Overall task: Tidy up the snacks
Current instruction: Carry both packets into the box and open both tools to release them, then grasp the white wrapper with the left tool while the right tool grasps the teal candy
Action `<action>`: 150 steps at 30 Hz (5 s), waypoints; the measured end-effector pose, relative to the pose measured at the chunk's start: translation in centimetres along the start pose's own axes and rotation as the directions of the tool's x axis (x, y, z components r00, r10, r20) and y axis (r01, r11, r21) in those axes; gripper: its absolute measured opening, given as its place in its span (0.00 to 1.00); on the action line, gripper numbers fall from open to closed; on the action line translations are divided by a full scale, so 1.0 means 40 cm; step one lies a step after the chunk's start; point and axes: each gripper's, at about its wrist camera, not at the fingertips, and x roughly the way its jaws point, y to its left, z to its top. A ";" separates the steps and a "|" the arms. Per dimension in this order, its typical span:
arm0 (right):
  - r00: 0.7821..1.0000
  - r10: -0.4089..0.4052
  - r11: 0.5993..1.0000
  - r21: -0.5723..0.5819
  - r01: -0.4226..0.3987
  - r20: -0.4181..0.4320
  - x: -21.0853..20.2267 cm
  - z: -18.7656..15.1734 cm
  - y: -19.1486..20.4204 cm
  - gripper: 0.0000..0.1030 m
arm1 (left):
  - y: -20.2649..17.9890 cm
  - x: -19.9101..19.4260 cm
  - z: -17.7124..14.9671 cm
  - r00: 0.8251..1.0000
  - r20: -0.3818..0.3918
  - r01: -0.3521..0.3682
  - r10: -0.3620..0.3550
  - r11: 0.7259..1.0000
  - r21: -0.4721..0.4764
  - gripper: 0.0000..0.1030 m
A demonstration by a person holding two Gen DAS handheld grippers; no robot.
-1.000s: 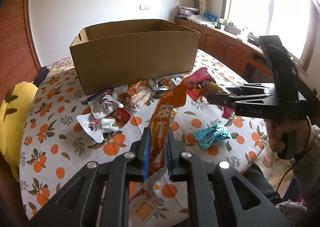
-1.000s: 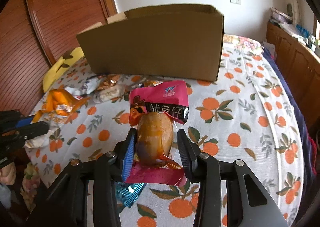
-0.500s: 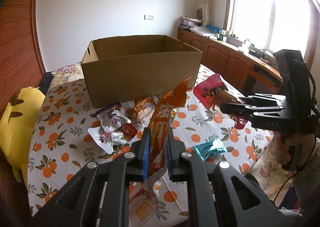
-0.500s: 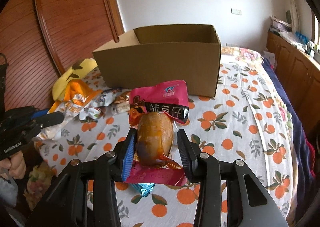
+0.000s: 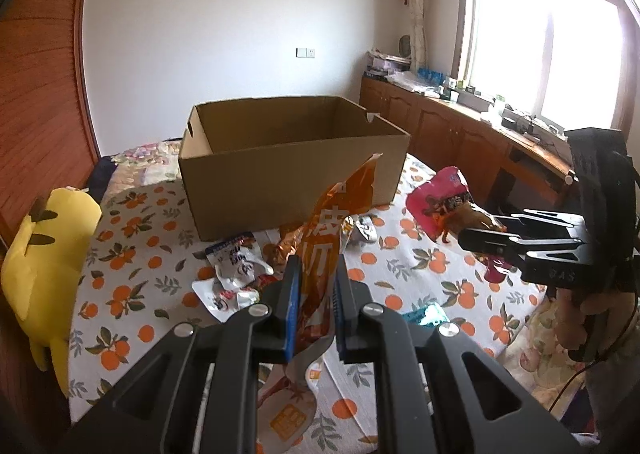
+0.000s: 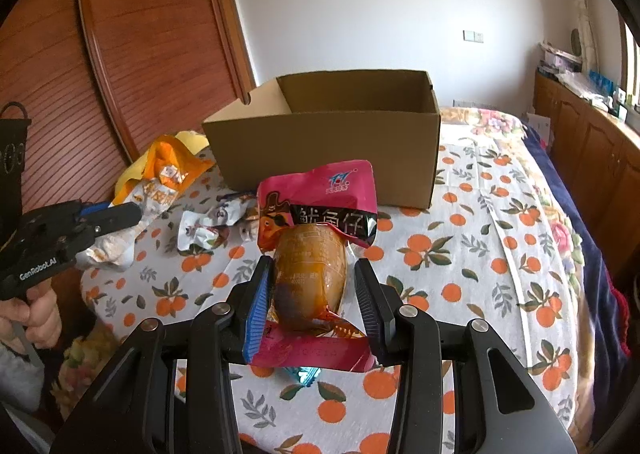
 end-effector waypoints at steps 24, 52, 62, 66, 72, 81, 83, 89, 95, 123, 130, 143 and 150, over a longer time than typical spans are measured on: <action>0.997 -0.009 0.994 -0.111 0.017 0.071 0.084 0.242 -0.027 0.40 | 0.087 0.136 0.252 0.994 0.110 -0.006 0.005 1.000 0.011 0.11; 1.000 -0.024 0.988 -0.154 0.022 -0.015 0.361 0.392 -0.065 0.40 | 0.169 0.354 0.382 0.997 0.068 -0.047 0.046 0.999 0.018 0.07; 0.998 -0.022 0.994 -0.110 0.014 -0.065 0.406 0.402 -0.088 0.42 | 0.157 0.363 0.365 0.998 0.033 -0.050 0.049 0.999 0.022 0.11; 0.998 -0.034 0.994 -0.103 0.028 -0.060 0.407 0.397 -0.101 0.47 | 0.144 0.348 0.346 0.998 0.023 -0.057 0.056 0.997 0.044 0.12; 0.999 -0.032 0.994 -0.106 0.028 -0.032 0.350 0.393 -0.086 0.48 | 0.127 0.313 0.332 0.998 0.019 -0.061 0.061 0.997 0.051 0.13; 1.000 -0.010 0.990 -0.141 0.012 0.008 0.197 0.340 -0.021 0.48 | 0.115 0.249 0.260 0.997 0.007 -0.072 0.072 0.997 0.042 0.13; 1.000 0.000 0.990 -0.139 0.001 0.008 0.170 0.324 -0.011 0.48 | 0.112 0.240 0.240 0.997 -0.004 -0.075 0.075 0.996 0.040 0.13; 1.000 0.014 0.990 -0.139 -0.016 -0.017 0.119 0.245 0.010 0.49 | 0.109 0.214 0.167 0.996 -0.034 -0.079 0.079 0.997 0.027 0.17; 0.997 0.010 0.991 -0.133 -0.020 -0.073 0.115 0.145 0.014 0.49 | 0.118 0.215 0.084 0.993 -0.083 -0.088 0.087 0.996 -0.004 0.19; 0.940 0.094 0.976 -0.156 -0.152 -0.327 0.179 -0.132 0.054 0.57 | 0.137 0.298 -0.086 0.971 -0.219 -0.115 0.099 0.991 -0.062 0.34; 0.938 0.096 0.974 -0.161 -0.157 -0.333 0.160 -0.143 0.046 0.60 | 0.140 0.305 -0.085 0.970 -0.222 -0.113 0.095 0.991 -0.070 0.41; 0.959 -0.019 0.964 -0.261 -0.058 -0.283 0.174 -0.143 0.061 0.37 | 0.137 0.304 -0.074 0.967 -0.239 -0.109 0.089 0.991 -0.074 0.46; 0.964 -0.041 0.967 -0.254 -0.028 -0.262 0.187 -0.122 0.042 0.22 | 0.160 0.276 -0.018 0.981 -0.185 -0.088 0.060 0.986 -0.141 0.49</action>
